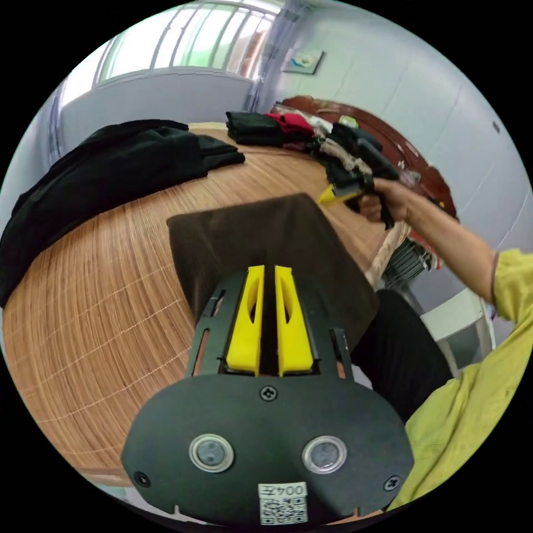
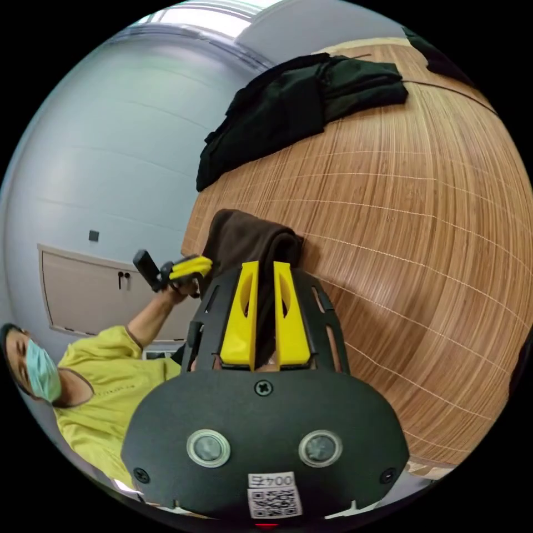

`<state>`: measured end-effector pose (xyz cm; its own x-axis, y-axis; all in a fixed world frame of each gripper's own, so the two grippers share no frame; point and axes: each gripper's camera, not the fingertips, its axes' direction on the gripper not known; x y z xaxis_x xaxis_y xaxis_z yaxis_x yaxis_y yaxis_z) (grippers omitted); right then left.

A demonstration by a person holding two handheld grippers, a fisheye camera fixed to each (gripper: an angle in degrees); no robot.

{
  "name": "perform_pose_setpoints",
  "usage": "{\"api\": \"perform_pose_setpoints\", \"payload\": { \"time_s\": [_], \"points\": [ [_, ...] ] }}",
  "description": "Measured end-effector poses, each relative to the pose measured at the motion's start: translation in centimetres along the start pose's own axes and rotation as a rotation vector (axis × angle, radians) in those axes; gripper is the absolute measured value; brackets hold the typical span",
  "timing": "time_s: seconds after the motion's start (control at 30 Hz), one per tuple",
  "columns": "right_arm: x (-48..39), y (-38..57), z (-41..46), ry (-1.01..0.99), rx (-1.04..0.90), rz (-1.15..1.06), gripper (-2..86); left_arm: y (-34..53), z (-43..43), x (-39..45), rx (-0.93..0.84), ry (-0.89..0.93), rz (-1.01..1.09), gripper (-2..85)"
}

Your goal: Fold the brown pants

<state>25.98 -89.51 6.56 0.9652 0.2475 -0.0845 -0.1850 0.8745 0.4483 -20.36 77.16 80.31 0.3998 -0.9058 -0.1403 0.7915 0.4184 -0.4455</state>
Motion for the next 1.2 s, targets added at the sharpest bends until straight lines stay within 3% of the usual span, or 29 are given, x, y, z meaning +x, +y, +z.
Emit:
{"api": "perform_pose_setpoints", "payload": {
  "time_s": [0.13, 0.57, 0.67, 0.77, 0.87, 1.07, 1.2],
  "points": [
    [-1.5, 3.2, 0.3, 0.051, 0.033, -0.106, 7.1, -3.2, -3.3, -2.0, 0.122, -0.034, -0.015, 4.1],
    [-4.4, 3.8, 5.2, 0.19, 0.038, -0.174, 0.8, -10.9, 2.7, -3.4, -0.083, -0.228, 0.037, 7.6],
    [-4.6, 4.1, 5.3, 0.151, 0.059, -0.117, 2.1, -11.2, 2.9, -3.3, -0.089, -0.238, 0.028, 7.8],
    [-7.4, 4.8, 4.3, 0.239, 0.119, -0.106, 6.0, -11.8, 2.8, -2.8, -0.102, -0.263, 0.044, 7.9],
    [-12.3, 5.4, 4.8, 0.308, 0.205, -0.214, 7.8, -12.2, 2.6, -2.6, -0.102, -0.268, 0.045, 7.8],
    [-16.3, 3.5, 11.8, 0.625, 0.012, -0.337, 6.5, -12.8, 2.0, -2.8, -0.097, -0.257, 0.039, 8.0],
    [-14.1, 3.3, 12.0, 0.497, 0.031, -0.286, 6.0, -12.5, 1.8, -4.5, -0.053, -0.186, -0.014, 8.2]
  ]
}}
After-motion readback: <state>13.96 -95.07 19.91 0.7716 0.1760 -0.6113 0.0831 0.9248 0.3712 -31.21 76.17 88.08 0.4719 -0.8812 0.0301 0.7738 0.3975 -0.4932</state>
